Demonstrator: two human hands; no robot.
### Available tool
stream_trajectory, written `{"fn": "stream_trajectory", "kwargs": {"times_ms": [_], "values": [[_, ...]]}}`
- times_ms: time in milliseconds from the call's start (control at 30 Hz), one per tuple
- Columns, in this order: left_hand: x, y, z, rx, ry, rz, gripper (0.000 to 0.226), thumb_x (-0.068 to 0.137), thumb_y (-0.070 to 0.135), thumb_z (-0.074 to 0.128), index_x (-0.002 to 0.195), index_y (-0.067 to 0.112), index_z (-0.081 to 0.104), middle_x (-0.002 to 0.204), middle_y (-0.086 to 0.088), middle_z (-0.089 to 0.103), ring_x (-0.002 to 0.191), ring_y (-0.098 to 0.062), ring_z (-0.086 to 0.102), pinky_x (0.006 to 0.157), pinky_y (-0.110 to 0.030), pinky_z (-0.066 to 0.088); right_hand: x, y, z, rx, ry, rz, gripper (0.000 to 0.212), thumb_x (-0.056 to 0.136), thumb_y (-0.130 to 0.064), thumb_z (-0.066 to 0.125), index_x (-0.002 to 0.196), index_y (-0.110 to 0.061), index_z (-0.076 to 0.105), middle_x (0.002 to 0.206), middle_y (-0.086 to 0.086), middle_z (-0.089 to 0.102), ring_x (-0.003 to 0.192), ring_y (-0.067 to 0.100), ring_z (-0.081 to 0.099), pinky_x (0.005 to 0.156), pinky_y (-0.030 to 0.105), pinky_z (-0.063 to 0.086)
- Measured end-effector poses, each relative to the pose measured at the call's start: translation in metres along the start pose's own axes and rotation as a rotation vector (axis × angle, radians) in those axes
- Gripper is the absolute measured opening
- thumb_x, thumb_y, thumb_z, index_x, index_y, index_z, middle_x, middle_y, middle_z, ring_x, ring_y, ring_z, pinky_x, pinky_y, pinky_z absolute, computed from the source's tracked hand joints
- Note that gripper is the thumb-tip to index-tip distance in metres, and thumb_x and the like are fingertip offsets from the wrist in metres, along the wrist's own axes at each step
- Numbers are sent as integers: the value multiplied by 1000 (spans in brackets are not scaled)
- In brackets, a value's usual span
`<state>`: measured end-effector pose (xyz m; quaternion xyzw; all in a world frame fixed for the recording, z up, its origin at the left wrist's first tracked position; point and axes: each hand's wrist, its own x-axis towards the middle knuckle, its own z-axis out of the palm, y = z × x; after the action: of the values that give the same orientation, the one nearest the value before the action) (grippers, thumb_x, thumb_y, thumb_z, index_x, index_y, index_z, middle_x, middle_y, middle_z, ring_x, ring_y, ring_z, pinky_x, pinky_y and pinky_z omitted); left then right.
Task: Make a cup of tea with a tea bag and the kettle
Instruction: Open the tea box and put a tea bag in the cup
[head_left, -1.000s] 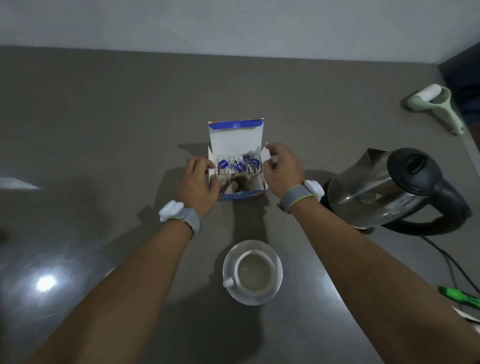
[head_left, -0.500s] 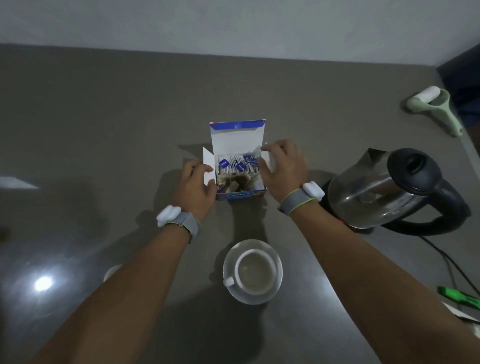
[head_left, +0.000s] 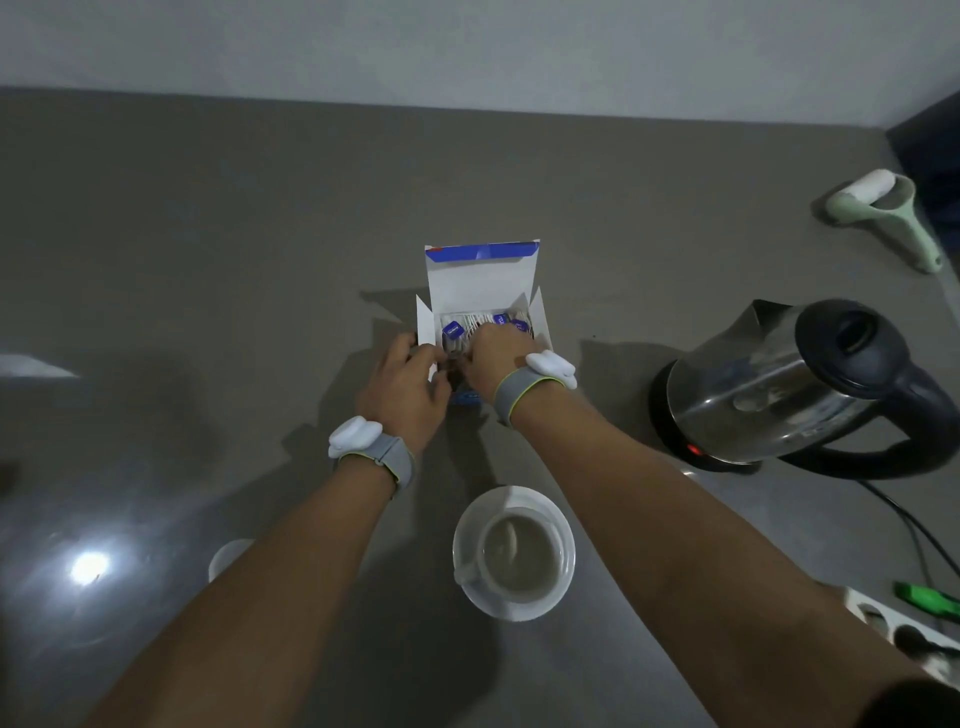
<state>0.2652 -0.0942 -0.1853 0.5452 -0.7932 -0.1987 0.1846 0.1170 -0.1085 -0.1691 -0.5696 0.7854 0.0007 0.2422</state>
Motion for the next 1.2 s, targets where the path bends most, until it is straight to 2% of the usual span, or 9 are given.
{"fn": "stream_trajectory", "kwargs": {"times_ms": [267,333,400,533,700,800,967,1100,1200], "values": [[1,-2,2,10,1,5,16,89,21,59,103,21,65,110,-6,55,88,-30,58,60,-36,49,5,-3,4,35,24,36,21,96,-10,54,106,-6,72,112,16,73,99,34,72,87,40,58],[1,-2,1,9,-4,1,16,89,22,58,104,21,65,110,-5,55,87,-30,58,60,-36,50,5,-1,2,88,17,50,19,95,-16,57,100,-8,73,103,14,74,90,31,71,76,33,56],[1,-2,1,-4,-6,0,16,89,23,58,104,21,64,110,-5,55,88,-29,57,60,-37,50,2,3,1,161,39,60,20,90,-29,62,83,-16,75,82,6,72,75,26,69,60,26,48],[0,1,0,-35,-6,14,18,86,27,60,102,19,65,108,-5,55,92,-30,55,63,-37,49,-7,10,-2,419,141,82,19,77,-40,72,63,-29,64,68,-14,63,66,12,57,57,19,39],[1,7,-1,-14,-51,21,23,81,36,66,94,17,64,123,-4,54,105,-33,51,77,-44,51,-17,8,-3,722,161,90,15,67,-36,75,62,-24,69,64,-12,71,70,12,68,69,28,55],[1,9,1,-7,-66,9,27,83,39,67,97,17,66,131,-6,52,110,-34,49,85,-44,49,-23,6,-6,874,178,77,12,65,-28,75,57,-24,67,51,-19,64,56,3,59,65,25,51],[0,10,0,-8,-60,2,28,85,38,68,103,17,69,135,-8,51,115,-35,47,93,-43,46,-33,8,-10,1074,190,66,20,72,-5,74,59,-19,68,44,-12,58,46,6,51,56,23,45],[-2,10,0,-1,-59,4,27,85,38,68,105,20,70,134,-9,52,113,-36,48,92,-44,47,-41,10,-19,1165,209,45,23,76,3,73,62,-16,70,50,-2,58,51,16,51,56,26,46],[-5,9,1,-17,-56,-3,24,86,38,67,104,25,70,136,-7,50,117,-35,47,94,-42,47,-47,10,-27,1174,231,12,23,78,2,74,64,-16,70,56,1,59,50,8,50,53,19,47]]}}
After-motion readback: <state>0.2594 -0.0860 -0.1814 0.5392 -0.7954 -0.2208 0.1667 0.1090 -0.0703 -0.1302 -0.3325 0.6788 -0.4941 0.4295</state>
